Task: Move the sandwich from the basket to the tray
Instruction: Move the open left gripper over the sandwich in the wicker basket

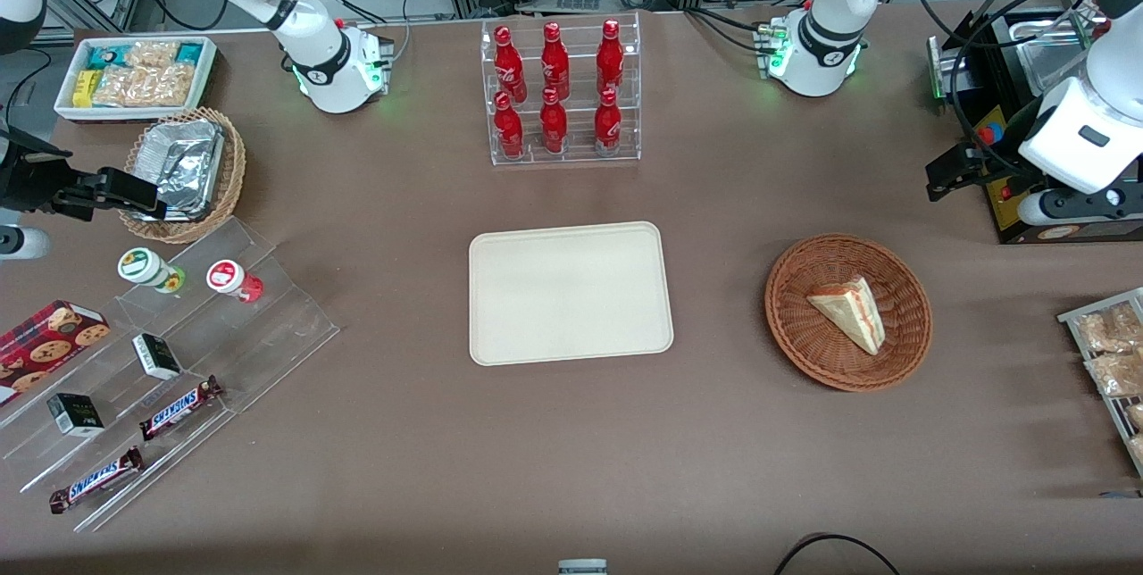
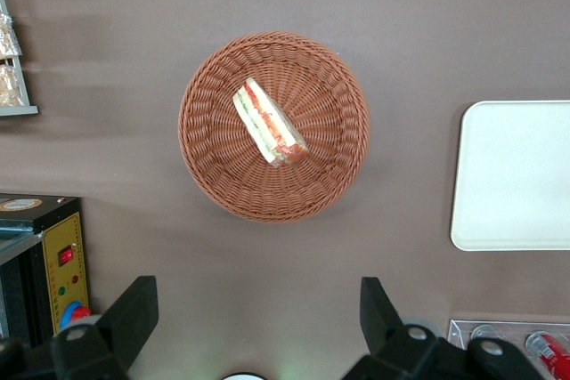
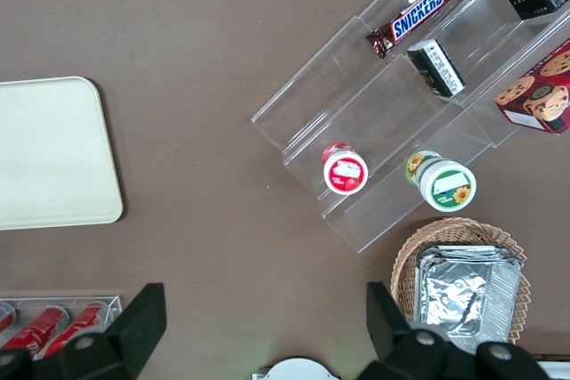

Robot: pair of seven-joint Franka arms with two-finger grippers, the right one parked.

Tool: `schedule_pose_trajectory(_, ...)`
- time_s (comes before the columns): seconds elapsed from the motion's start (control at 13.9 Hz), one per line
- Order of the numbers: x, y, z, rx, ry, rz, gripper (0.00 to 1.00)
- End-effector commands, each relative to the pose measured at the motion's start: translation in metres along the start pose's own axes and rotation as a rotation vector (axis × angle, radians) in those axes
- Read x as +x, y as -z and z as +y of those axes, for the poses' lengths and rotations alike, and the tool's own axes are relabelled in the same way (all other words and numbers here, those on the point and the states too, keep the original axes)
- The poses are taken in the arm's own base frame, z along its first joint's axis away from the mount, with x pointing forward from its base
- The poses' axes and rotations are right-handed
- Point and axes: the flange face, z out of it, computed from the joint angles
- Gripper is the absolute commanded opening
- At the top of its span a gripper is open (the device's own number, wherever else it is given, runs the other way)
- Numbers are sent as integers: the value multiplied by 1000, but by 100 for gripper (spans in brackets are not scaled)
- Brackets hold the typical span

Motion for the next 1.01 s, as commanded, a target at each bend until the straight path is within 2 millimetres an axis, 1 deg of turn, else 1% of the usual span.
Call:
schedule_pose_trajectory(0.0,-3,6,-3,5,-2,3,100)
schedule_pose_trajectory(0.14,0,3,-4,11,3,2,100)
schedule_pose_trajectory(0.22,2,-4,-4,11,5,-5,100)
schedule_pose_trajectory(0.29,7,-21,-9,7,16,-22,100)
schedule_pose_trajectory(0.5,16,-72,-6,8,22,-5,100)
schedule_pose_trajectory(0.65,23,-105,-5,9,59,14,100)
schedule_pose_trajectory(0.86,29,-168,1,-2,133,72,100)
schedule_pose_trajectory(0.94,27,-187,1,-6,157,81,100)
